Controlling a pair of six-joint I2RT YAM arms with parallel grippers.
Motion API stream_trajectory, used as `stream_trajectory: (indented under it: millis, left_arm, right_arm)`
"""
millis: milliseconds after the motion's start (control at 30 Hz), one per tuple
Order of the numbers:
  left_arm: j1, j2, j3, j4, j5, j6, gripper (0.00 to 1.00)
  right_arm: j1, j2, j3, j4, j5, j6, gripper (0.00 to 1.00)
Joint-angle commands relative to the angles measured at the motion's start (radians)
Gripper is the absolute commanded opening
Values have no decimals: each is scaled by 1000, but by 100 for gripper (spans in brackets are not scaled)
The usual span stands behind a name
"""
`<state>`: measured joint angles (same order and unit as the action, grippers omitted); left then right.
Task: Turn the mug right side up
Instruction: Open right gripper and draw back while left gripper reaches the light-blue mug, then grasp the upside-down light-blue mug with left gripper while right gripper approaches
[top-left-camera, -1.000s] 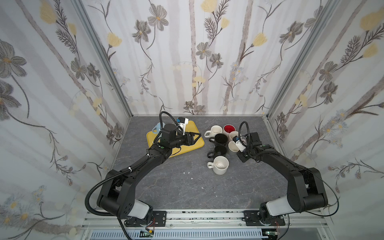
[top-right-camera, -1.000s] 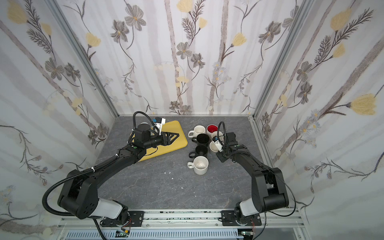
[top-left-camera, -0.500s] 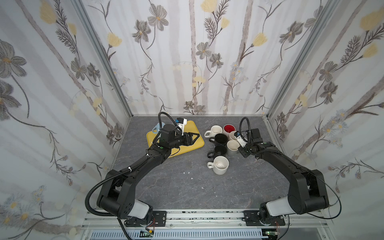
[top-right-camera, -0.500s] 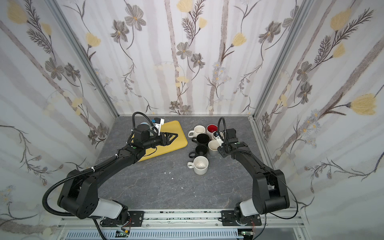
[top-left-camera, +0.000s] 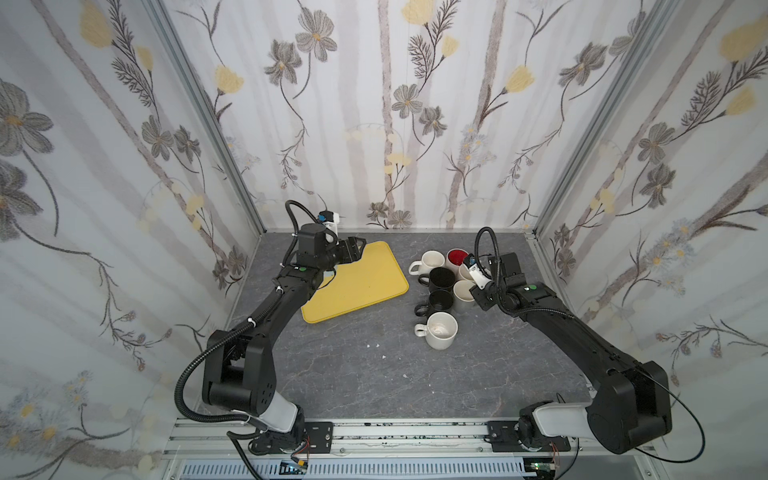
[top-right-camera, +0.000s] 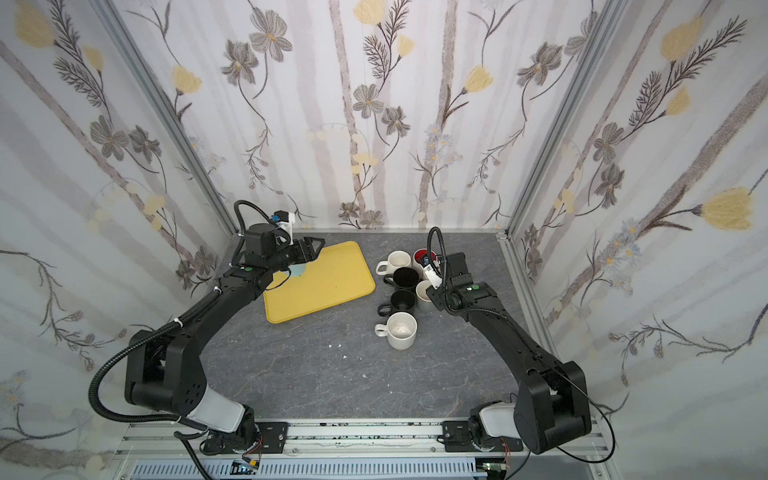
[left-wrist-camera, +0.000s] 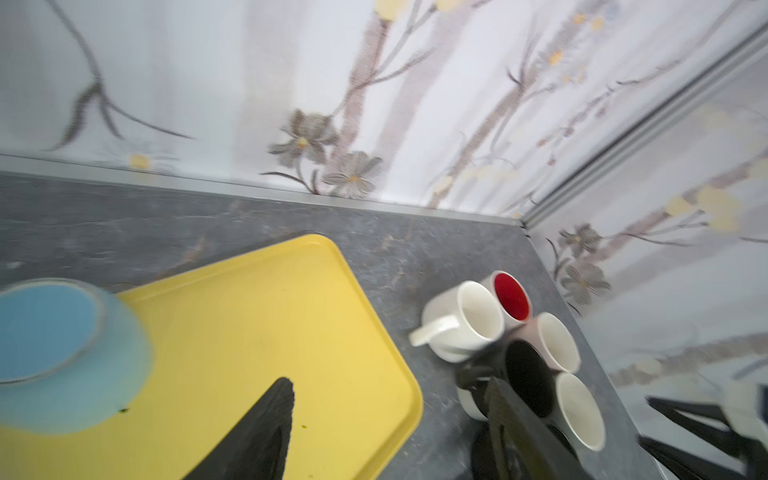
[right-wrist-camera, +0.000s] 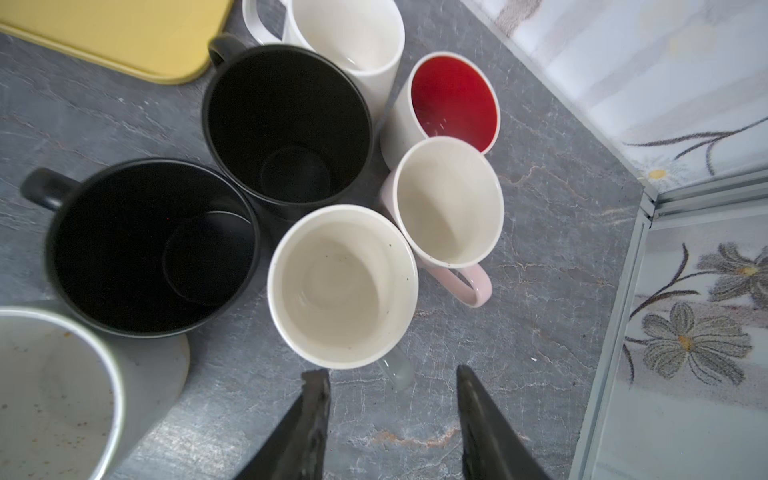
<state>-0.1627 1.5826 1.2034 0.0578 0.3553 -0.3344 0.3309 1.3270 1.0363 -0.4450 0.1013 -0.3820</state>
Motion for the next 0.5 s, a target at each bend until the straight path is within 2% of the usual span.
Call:
stream_trajectory:
  millis: [0, 67, 233, 467]
  left_arm:
    - [80, 68, 51, -58, -66, 26, 73]
    - [123, 124, 83, -61, -66, 33, 73]
    - [203, 328, 287, -122, -33, 48, 71]
    - [239, 609, 604, -268, -2, 89, 67]
  right_arm:
    - [17, -36, 8, 40, -52, 66, 49]
    - [28, -55, 7, 67, -77, 99, 50]
    - [45, -81, -13, 183, -136, 218, 51]
    - [55, -42, -26, 315, -232, 359, 52]
